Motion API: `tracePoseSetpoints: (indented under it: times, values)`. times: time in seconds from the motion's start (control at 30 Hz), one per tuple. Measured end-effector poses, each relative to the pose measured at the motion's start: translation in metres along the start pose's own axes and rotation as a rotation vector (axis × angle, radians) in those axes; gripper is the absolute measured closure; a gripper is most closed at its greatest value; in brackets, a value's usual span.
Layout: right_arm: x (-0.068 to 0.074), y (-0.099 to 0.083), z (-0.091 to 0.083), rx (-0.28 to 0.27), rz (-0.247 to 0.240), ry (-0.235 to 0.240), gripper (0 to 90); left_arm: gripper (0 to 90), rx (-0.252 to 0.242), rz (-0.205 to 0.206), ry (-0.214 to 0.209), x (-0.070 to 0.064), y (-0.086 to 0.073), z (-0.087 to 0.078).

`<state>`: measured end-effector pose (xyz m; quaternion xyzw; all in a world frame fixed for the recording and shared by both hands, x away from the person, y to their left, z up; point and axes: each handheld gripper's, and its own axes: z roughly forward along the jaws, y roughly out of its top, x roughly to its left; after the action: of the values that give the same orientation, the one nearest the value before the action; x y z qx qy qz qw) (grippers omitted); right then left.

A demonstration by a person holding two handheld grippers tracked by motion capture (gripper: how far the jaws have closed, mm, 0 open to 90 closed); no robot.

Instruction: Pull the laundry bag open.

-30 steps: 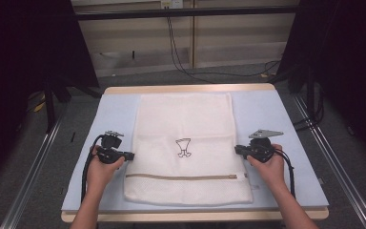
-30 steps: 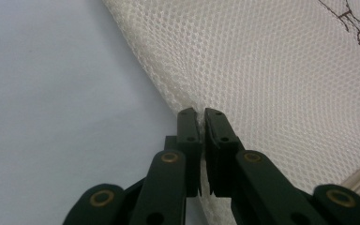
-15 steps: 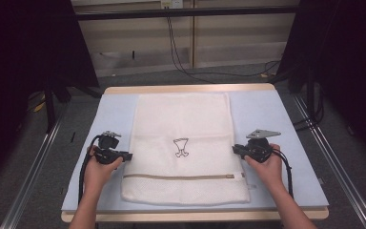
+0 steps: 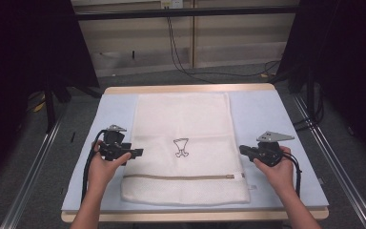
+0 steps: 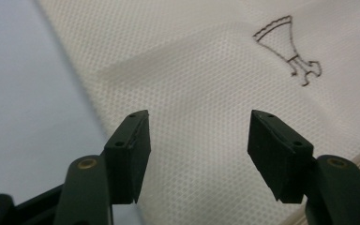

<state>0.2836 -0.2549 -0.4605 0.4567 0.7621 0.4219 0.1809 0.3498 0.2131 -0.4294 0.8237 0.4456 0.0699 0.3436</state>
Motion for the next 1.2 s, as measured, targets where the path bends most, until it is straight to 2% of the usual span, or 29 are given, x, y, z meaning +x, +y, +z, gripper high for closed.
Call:
tracePoseSetpoints:
  times: [0.03, 0.17, 0.2, 0.27, 0.3, 0.37, 0.4, 0.43, 0.47, 0.5, 0.53, 0.63, 0.7, 0.77, 0.83, 0.87, 0.93, 0.97, 1.03, 1.13, 1.2]
  values:
    - [0.002, -0.001, -0.002, 0.001, -0.009, 0.005, 90.0, 39.3, 0.004, 0.012, -0.018, -0.002, 0.001, 0.001]
    - [0.005, -0.004, -0.008, -0.011, -0.043, 0.023, 90.0, 38.1, -0.017, 0.036, -0.039, -0.012, 0.004, 0.007]
    - [0.008, -0.008, -0.013, -0.012, -0.052, 0.042, 90.0, 37.3, -0.055, 0.069, -0.071, -0.017, 0.005, 0.012]
    - [0.011, -0.012, -0.017, -0.014, -0.069, 0.053, 90.0, 37.3, -0.041, 0.086, -0.071, -0.022, 0.007, 0.013]
    - [0.013, -0.014, -0.019, -0.012, -0.076, 0.056, 90.0, 37.3, -0.048, 0.064, -0.076, -0.025, 0.008, 0.015]
    - [0.014, -0.017, -0.021, -0.007, -0.093, 0.071, 90.0, 37.0, -0.038, 0.072, -0.082, -0.027, 0.008, 0.015]
    - [0.015, -0.02, -0.022, -0.006, -0.103, 0.074, 90.0, 37.0, -0.036, 0.089, -0.082, -0.03, 0.009, 0.016]
    - [0.018, -0.026, -0.025, 0.008, -0.116, 0.086, 90.0, 37.1, -0.035, 0.094, -0.113, -0.034, 0.009, 0.019]
    - [0.018, -0.028, -0.026, 0.005, -0.118, 0.091, 90.0, 37.1, -0.044, 0.09, -0.122, -0.038, 0.009, 0.021]
    - [0.019, -0.03, -0.027, 0.001, -0.115, 0.096, 90.0, 37.2, -0.037, 0.108, -0.117, -0.041, 0.01, 0.021]
    - [0.019, -0.031, -0.029, 0.001, -0.117, 0.097, 90.0, 37.4, -0.037, 0.108, -0.117, -0.041, 0.01, 0.021]
    - [0.019, -0.034, -0.032, -0.012, -0.111, 0.105, 90.0, 40.4, -0.054, 0.083, -0.189, -0.055, 0.013, 0.028]
    - [0.02, -0.034, -0.033, -0.005, -0.115, 0.097, 90.0, 45.8, -0.041, 0.066, -0.231, -0.062, 0.014, 0.034]
    - [0.022, -0.034, -0.032, -0.008, -0.113, 0.091, 90.0, 48.2, -0.018, 0.062, -0.241, -0.068, 0.016, 0.038]
    - [0.023, -0.034, -0.032, -0.007, -0.108, 0.094, 90.0, 51.1, -0.015, 0.042, -0.274, -0.076, 0.018, 0.042]
    - [0.023, -0.034, -0.032, -0.003, -0.11, 0.096, 90.0, 54.4, -0.015, 0.042, -0.274, -0.076, 0.018, 0.042]
    - [0.022, -0.034, -0.031, -0.004, -0.11, 0.093, 90.0, 55.6, 0.012, 0.036, -0.297, -0.088, 0.02, 0.047]
    - [0.022, -0.034, -0.031, -0.004, -0.11, 0.093, 90.0, 56.4, 0.012, 0.036, -0.297, -0.088, 0.02, 0.047]
    - [0.02, -0.034, -0.032, -0.005, -0.094, 0.085, 90.0, 58.8, 0.029, -0.012, -0.327, -0.098, 0.022, 0.051]
    - [0.018, -0.033, -0.033, -0.003, -0.09, 0.097, 90.0, 63.3, 0.043, -0.027, -0.355, -0.107, 0.025, 0.056]
    - [0.018, -0.034, -0.033, 0.001, -0.087, 0.101, 90.0, 63.0, 0.045, -0.031, -0.364, -0.111, 0.026, 0.058]
